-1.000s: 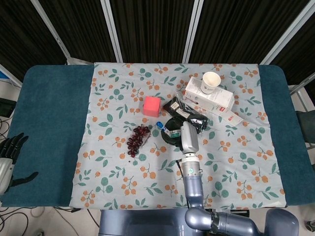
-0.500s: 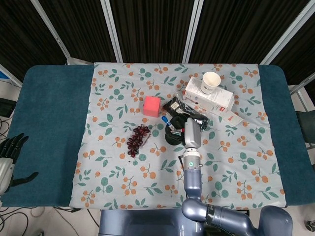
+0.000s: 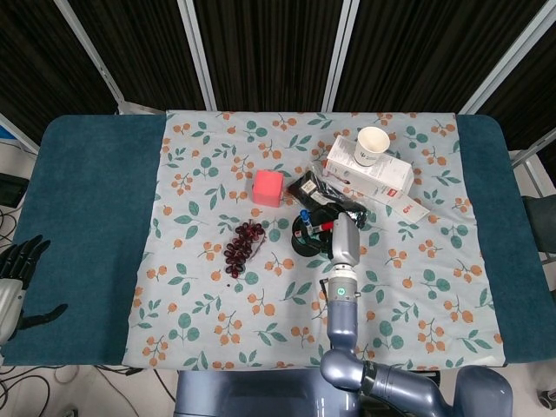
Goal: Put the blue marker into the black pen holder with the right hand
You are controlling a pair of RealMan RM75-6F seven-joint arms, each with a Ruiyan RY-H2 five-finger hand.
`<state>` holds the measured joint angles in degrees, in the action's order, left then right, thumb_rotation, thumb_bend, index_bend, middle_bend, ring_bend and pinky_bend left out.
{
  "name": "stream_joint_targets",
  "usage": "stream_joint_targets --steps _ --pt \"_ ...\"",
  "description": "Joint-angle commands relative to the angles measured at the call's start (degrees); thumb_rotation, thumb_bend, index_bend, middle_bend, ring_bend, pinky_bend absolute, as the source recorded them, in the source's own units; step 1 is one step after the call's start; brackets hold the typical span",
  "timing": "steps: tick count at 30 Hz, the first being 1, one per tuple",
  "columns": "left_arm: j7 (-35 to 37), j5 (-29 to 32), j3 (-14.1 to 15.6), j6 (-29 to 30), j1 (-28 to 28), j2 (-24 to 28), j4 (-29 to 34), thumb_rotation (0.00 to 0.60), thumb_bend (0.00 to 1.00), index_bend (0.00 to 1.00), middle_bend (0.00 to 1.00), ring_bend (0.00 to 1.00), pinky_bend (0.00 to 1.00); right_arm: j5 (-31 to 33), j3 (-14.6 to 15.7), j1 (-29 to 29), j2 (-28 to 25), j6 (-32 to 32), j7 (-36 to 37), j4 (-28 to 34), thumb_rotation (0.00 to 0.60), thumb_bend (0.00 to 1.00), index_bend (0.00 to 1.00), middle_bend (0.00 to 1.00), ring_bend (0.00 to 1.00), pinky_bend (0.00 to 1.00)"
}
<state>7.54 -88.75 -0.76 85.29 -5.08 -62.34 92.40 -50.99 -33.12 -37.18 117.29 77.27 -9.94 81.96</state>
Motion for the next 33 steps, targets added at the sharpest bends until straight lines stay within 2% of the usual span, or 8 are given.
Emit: stream_joint_targets --steps 1,10,16,19,25,30,33 --pt "0.05 -0.06 0.03 0.02 0.0 0.02 -0.04 0.6 0.02 0.0 0.0 0.0 0.0 -0.2 0.29 0.27 -0.09 0.32 0.15 0.12 0.6 0.45 0.5 0.32 0.15 0.18" --pt "0.26 -0.09 0.11 -0.05 0.01 0.12 0.1 0.6 0.02 0.0 0.0 0.0 0.0 -0.38 0.54 1.07 -1.06 1.35 -0.41 1.1 0.6 0.4 0.29 0.15 0.06 0.17" --pt "0.31 0.06 0.11 -0.15 0.01 0.17 0.24 0.6 0.02 0.0 0.0 0.0 0.0 -0.6 0.48 1.76 -2.29 2.11 -0.88 2.92 0.6 0.4 0.27 0.13 0.04 0.17" --pt "0.22 0.02 0.08 -0.06 0.02 0.17 0.23 0.6 0.02 0.0 0.0 0.0 0.0 -1.69 1.53 2.85 -4.01 2.55 -1.08 5.09 0.6 0.4 0.26 0.12 0.04 0.17" --pt "0.06 -0.1 0.02 0.33 0.14 0.09 0.01 0.6 0.02 0.0 0.0 0.0 0.0 -6.51 7.39 8.05 -12.42 3.46 -2.14 12.78 0.6 0.29 0.22 0.08 0.03 0.17" --pt "-0.82 -0.12 0.06 0.51 0.26 0.06 -0.34 0.6 0.02 0.0 0.0 0.0 0.0 -11.16 14.75 14.19 -25.3 2.86 -4.03 20.92 0.6 0.15 0.15 0.01 0.02 0.17" --pt "-1.48 -0.36 0.04 0.92 0.37 -0.08 -0.54 0.6 0.02 0.0 0.0 0.0 0.0 -13.36 19.43 17.64 -33.85 1.89 -5.07 24.79 0.6 0.11 0.04 0.0 0.0 0.17"
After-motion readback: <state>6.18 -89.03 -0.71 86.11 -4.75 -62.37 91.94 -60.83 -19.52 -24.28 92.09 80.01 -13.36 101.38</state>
